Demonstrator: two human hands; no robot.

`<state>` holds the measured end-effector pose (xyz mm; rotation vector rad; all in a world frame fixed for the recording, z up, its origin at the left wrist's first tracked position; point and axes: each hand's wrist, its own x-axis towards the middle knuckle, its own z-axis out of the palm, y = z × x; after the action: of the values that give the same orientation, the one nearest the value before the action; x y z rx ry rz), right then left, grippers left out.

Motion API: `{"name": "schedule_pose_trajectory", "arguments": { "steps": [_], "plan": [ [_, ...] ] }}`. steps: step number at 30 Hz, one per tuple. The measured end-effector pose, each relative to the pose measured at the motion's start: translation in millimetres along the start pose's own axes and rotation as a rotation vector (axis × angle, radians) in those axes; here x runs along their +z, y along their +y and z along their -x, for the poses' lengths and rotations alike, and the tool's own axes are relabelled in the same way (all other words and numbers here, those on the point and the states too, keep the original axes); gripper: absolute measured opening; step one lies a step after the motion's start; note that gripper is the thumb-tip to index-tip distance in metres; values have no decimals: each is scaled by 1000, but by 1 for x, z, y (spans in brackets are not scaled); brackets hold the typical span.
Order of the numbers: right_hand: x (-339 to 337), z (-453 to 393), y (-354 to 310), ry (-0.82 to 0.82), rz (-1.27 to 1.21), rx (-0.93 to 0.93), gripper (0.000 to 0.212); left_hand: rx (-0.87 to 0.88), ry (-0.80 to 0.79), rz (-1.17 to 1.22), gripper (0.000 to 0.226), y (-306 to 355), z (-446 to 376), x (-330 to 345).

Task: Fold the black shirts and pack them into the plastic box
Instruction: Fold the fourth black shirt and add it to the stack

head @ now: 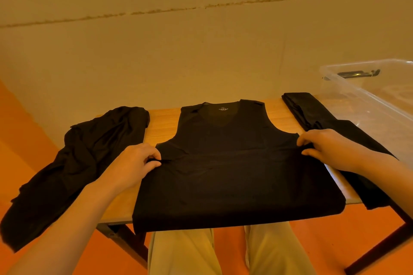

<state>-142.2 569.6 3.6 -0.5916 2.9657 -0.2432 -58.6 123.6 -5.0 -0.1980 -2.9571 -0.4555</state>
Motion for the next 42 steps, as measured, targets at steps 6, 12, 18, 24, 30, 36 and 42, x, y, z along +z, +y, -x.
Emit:
{"name": "schedule_pose_trajectory", "arguments": {
  "steps": [6,12,18,24,30,36,42],
  "plan": [
    [-43,5,-8,84,-55,-9,15,15,126,126,14,7,-12,-44],
    [-97,-28,-2,263,-203,6,11,-70,196,204,9,2,-62,-81],
    [-121,-114,18,263,-313,62,11,-170,201,225,3,-10,-148,-93],
    [-101,-214,38,210,-239,149,13,-243,115,165,8,-51,-246,-52],
    [-34,-268,53,143,-126,197,26,-356,107,115,17,-83,-285,31],
    [7,-254,34,150,-14,23,48,-147,56,-22,55,-61,-256,76],
    [26,-212,3,15,-14,-57,67,-47,-140,-46,97,-26,-202,75]
  ]
}}
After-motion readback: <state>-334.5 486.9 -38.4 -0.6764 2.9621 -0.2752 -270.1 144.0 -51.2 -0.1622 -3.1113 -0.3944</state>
